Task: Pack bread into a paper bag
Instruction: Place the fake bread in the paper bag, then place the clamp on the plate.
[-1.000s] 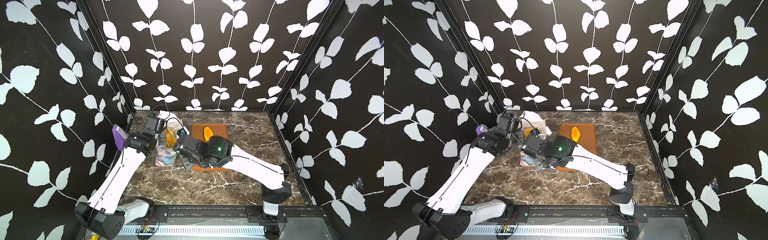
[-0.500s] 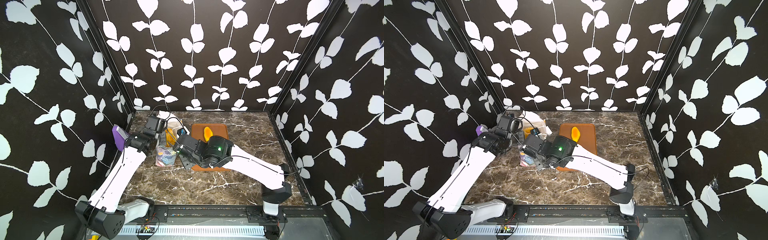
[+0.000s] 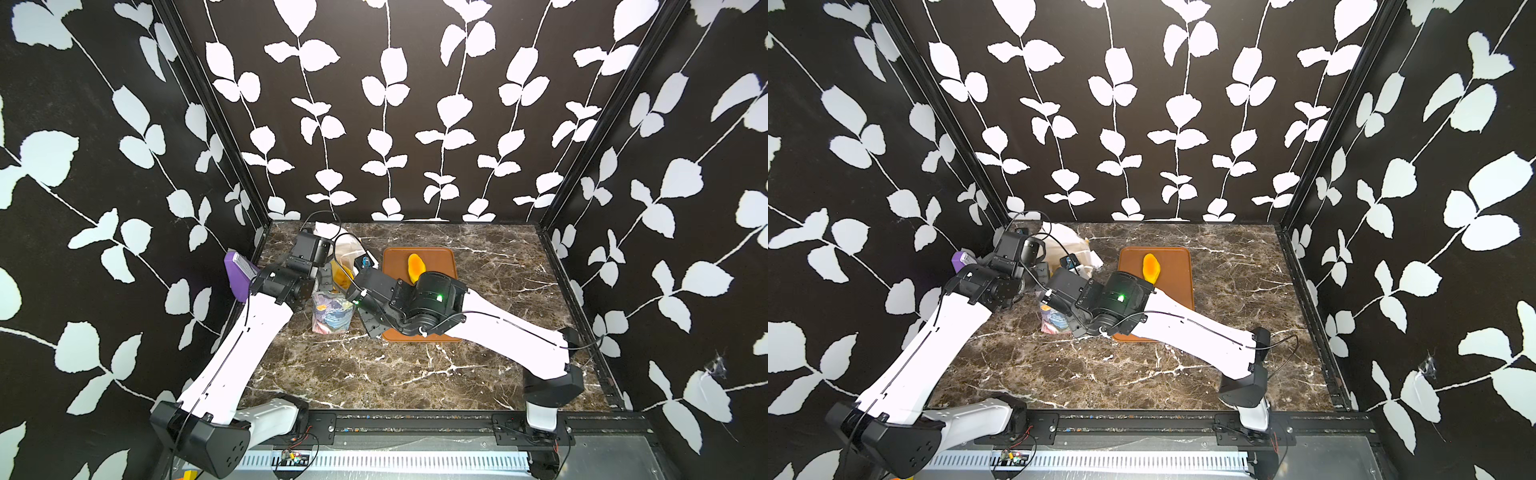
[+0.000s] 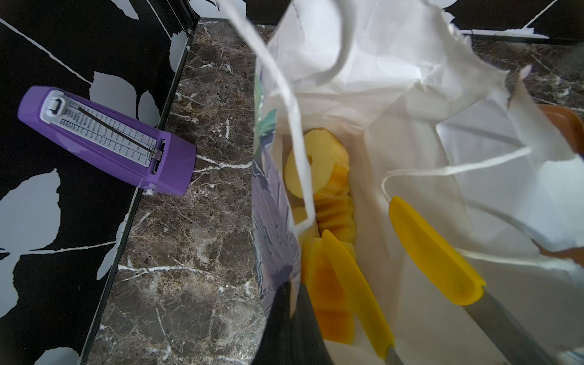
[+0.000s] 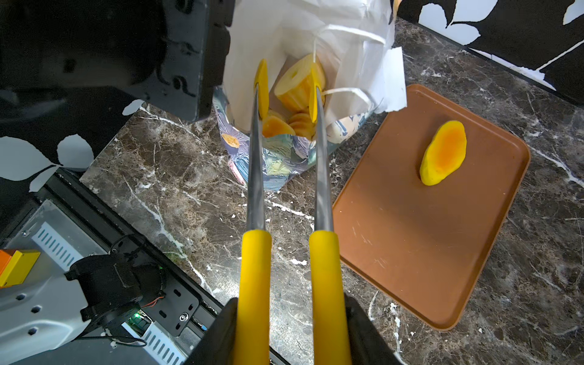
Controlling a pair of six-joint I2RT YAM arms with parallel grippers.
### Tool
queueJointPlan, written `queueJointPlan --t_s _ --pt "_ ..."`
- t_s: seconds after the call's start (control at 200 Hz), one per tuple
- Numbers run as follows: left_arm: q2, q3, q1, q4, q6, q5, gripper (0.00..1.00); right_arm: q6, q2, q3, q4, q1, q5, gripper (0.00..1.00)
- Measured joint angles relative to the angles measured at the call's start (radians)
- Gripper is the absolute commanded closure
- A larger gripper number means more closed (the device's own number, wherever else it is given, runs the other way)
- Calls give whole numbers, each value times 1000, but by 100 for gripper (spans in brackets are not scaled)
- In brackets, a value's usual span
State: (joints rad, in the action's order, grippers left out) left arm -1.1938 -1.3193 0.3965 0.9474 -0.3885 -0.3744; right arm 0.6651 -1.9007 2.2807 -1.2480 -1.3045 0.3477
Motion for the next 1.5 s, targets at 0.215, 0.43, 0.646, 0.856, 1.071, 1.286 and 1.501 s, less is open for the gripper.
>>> queueJointPlan --t_s 0.215,0.43,0.646,0.856,1.071,1.286,1.501 --pt "-3 2 0 0 0 0 100 0 1 0 3 1 11 100" --pt "-7 8 0 0 0 0 100 -3 6 1 3 1 13 100" --pt "-20 12 0 -4 0 0 100 -21 51 0 27 1 8 100" --pt "-25 16 0 -11 0 0 100 -26 183 -89 112 1 -7 100" --pt "-34 22 0 -19 0 1 100 -11 300 -210 148 1 13 100" --pt "-36 26 0 -28 0 3 100 14 354 -295 163 1 32 100" --pt "-36 26 0 -31 -1 4 100 24 358 -312 176 2 35 100"
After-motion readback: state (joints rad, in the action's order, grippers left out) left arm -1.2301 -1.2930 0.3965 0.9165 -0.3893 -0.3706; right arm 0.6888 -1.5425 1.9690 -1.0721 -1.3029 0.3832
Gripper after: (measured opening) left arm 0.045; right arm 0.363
